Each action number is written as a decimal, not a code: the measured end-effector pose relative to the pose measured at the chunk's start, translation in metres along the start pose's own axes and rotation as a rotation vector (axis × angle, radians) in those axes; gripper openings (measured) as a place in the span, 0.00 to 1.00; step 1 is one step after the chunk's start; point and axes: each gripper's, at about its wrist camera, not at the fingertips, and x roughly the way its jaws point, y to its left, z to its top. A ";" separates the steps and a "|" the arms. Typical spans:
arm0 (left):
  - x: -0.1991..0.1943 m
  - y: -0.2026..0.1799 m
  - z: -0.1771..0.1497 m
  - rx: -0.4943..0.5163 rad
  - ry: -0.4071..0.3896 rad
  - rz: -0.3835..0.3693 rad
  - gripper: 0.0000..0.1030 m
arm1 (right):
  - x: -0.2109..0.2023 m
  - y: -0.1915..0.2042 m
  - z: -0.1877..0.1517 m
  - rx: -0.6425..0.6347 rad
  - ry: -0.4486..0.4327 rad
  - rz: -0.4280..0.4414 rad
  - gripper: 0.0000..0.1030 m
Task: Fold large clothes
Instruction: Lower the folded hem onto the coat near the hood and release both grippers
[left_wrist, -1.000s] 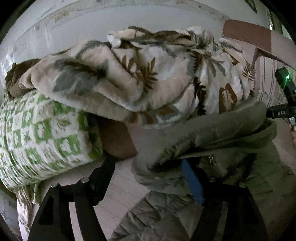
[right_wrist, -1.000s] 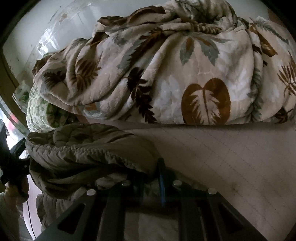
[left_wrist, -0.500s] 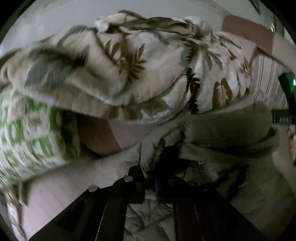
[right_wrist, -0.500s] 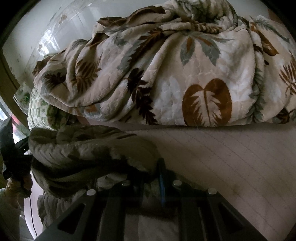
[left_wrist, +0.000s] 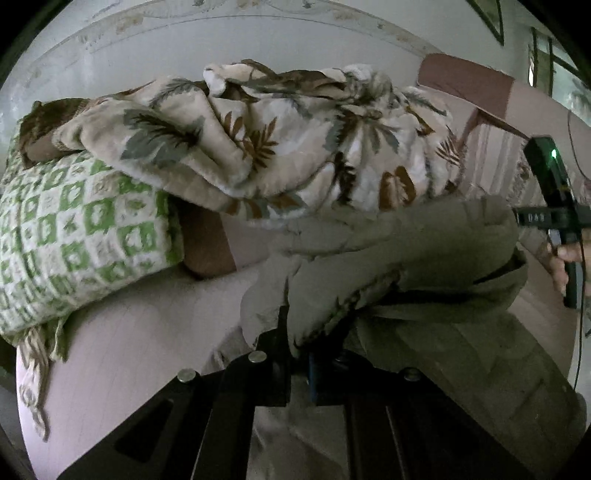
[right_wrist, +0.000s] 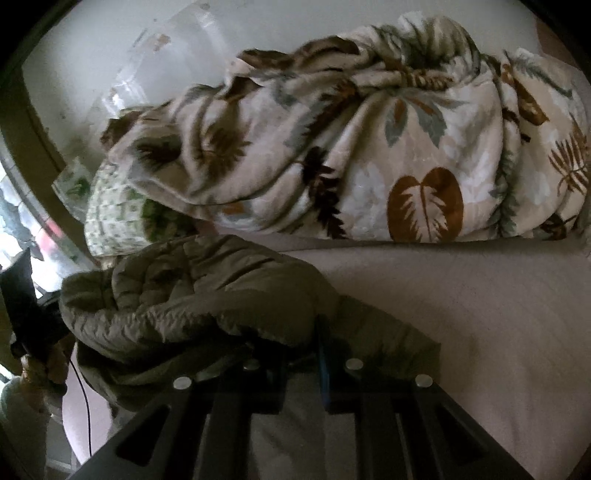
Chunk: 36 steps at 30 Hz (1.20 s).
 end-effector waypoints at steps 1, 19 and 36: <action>-0.007 -0.006 -0.007 0.004 0.001 -0.003 0.06 | -0.005 0.003 -0.003 -0.003 0.000 0.003 0.14; -0.051 -0.073 -0.117 -0.028 0.074 0.028 0.06 | -0.051 0.017 -0.144 -0.028 0.130 0.005 0.14; 0.002 -0.077 -0.145 -0.060 0.157 0.088 0.07 | 0.013 0.003 -0.175 0.028 0.185 -0.074 0.16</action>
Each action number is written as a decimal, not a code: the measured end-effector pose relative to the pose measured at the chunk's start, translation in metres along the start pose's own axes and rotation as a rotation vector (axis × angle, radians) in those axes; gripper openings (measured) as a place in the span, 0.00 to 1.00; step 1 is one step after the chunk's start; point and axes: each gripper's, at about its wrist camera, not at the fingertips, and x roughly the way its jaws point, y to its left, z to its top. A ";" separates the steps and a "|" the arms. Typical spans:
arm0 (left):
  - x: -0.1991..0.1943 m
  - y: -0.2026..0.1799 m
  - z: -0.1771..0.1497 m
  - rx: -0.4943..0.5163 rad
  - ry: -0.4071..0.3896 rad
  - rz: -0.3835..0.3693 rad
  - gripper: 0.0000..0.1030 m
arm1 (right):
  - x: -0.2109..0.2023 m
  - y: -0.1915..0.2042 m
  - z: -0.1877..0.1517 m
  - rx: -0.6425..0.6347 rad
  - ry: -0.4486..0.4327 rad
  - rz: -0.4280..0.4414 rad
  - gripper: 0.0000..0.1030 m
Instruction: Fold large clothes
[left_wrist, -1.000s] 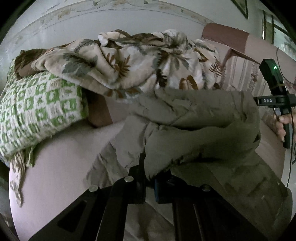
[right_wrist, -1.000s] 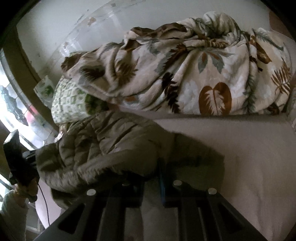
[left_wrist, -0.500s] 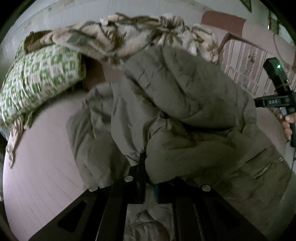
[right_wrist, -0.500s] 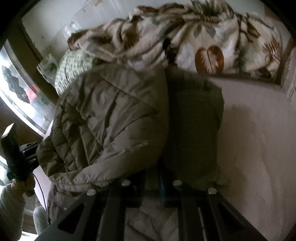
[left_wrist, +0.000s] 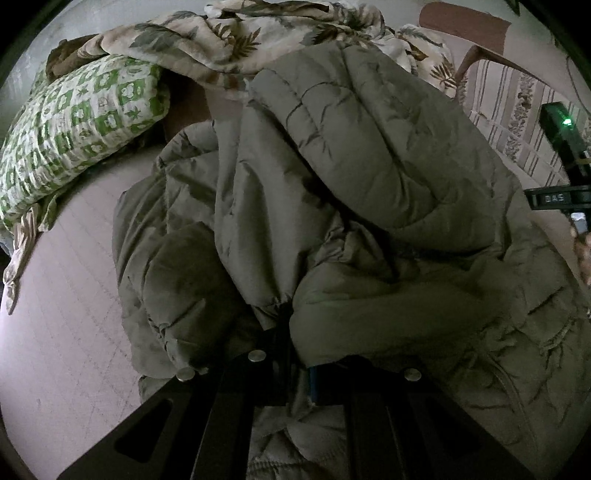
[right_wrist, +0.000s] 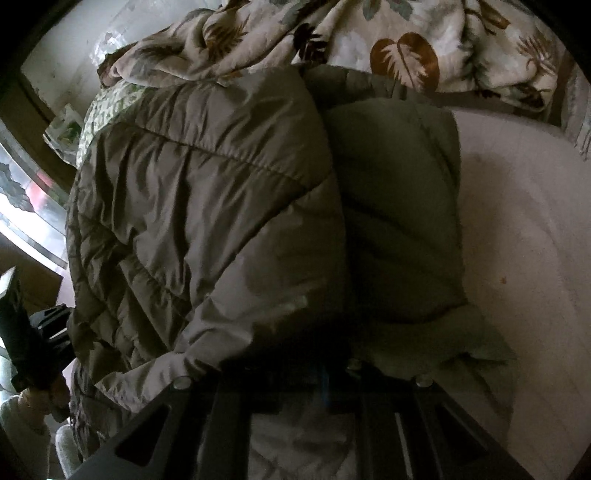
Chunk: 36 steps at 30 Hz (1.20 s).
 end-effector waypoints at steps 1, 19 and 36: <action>-0.001 -0.001 -0.001 -0.006 0.000 0.002 0.07 | -0.003 0.001 -0.001 -0.001 -0.001 -0.009 0.17; -0.009 -0.008 -0.004 -0.027 0.019 0.057 0.11 | -0.061 0.044 0.007 0.084 -0.100 -0.131 0.85; -0.008 -0.005 -0.011 -0.051 -0.016 0.049 0.11 | -0.060 0.057 0.004 0.053 -0.056 -0.081 0.85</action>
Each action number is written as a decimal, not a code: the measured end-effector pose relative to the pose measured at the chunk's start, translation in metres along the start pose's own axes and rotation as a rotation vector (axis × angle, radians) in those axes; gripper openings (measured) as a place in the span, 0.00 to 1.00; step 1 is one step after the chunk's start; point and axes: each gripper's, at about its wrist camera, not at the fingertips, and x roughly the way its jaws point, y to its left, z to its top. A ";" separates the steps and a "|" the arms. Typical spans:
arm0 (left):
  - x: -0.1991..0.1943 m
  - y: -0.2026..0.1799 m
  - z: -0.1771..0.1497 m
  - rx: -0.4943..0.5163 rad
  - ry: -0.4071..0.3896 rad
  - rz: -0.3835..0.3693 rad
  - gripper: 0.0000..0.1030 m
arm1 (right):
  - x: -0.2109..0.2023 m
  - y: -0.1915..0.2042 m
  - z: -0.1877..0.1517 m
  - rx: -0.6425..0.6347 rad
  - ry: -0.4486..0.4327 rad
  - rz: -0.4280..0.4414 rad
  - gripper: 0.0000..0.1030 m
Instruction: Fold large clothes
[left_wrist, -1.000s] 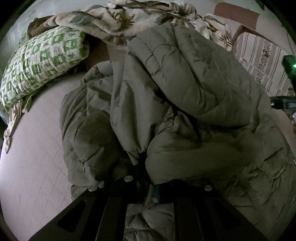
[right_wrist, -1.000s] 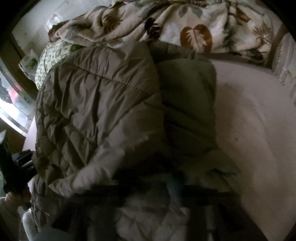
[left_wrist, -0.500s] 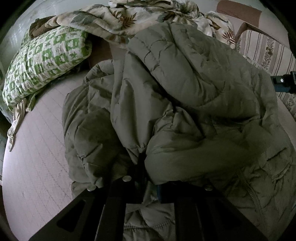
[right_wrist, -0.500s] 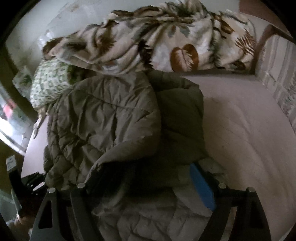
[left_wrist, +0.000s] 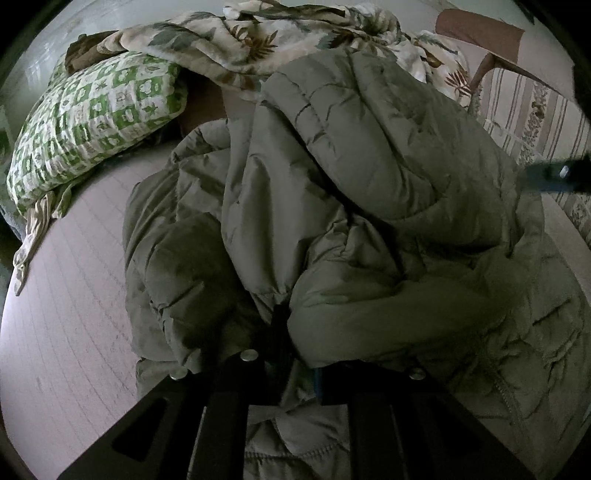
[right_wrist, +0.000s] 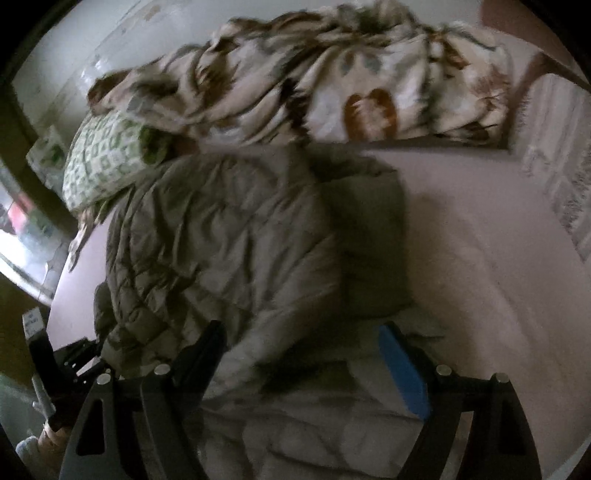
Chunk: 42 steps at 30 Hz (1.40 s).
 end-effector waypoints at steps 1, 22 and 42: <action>-0.001 0.000 -0.001 -0.001 -0.001 0.001 0.12 | 0.011 0.005 -0.003 -0.008 0.014 0.024 0.85; -0.078 -0.030 0.011 -0.065 -0.144 -0.018 0.62 | 0.086 0.012 -0.037 0.016 0.151 0.037 0.85; 0.023 -0.020 0.022 -0.112 -0.003 0.032 0.64 | 0.112 0.033 -0.016 -0.126 0.182 -0.029 0.97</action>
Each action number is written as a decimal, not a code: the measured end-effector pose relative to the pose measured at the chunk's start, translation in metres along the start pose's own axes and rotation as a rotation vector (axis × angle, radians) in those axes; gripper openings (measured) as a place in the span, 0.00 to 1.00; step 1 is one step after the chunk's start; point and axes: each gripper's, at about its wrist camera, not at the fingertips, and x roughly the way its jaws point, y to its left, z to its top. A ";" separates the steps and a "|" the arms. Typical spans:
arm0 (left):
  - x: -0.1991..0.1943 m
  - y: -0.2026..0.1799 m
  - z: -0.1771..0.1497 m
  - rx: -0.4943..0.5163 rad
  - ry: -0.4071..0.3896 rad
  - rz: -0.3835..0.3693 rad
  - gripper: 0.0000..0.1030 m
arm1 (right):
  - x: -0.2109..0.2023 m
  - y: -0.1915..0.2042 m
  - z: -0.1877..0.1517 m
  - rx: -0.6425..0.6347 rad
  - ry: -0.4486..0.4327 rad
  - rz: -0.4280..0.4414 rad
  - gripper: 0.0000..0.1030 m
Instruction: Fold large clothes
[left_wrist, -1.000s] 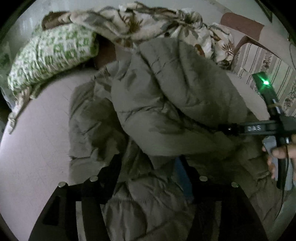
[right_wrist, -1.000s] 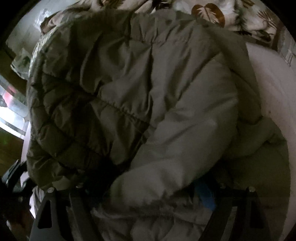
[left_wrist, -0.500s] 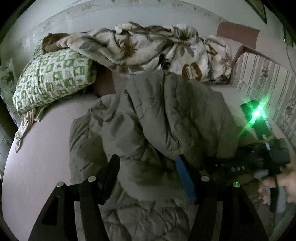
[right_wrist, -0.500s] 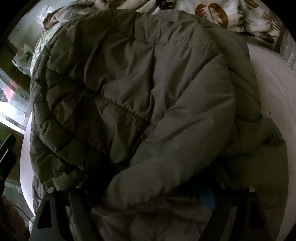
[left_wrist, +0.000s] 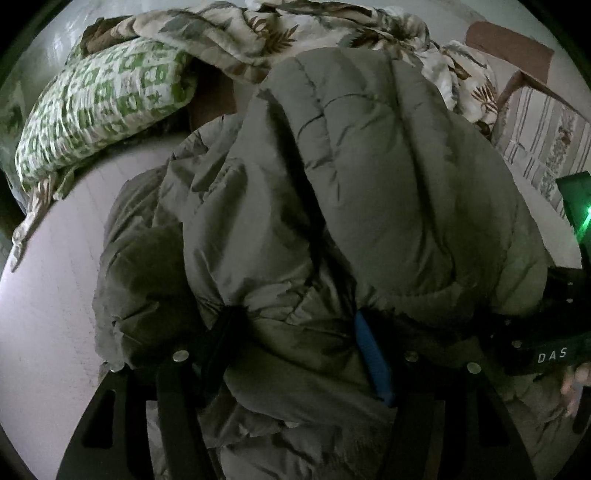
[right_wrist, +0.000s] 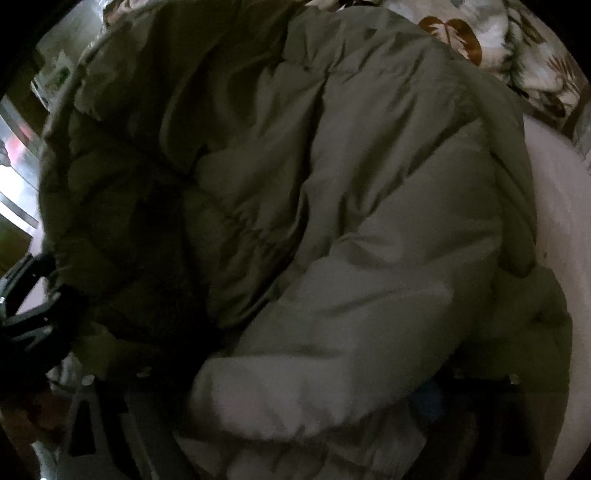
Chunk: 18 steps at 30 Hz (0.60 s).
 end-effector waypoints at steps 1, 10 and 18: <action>0.000 0.001 0.000 0.002 -0.002 -0.003 0.64 | -0.001 0.000 0.002 0.002 0.005 0.001 0.97; 0.001 0.009 0.000 0.010 -0.027 -0.054 0.64 | -0.072 -0.006 0.026 -0.003 -0.065 0.070 0.97; -0.002 0.016 0.001 -0.007 -0.052 -0.101 0.65 | -0.087 0.012 0.109 0.004 -0.156 0.166 0.97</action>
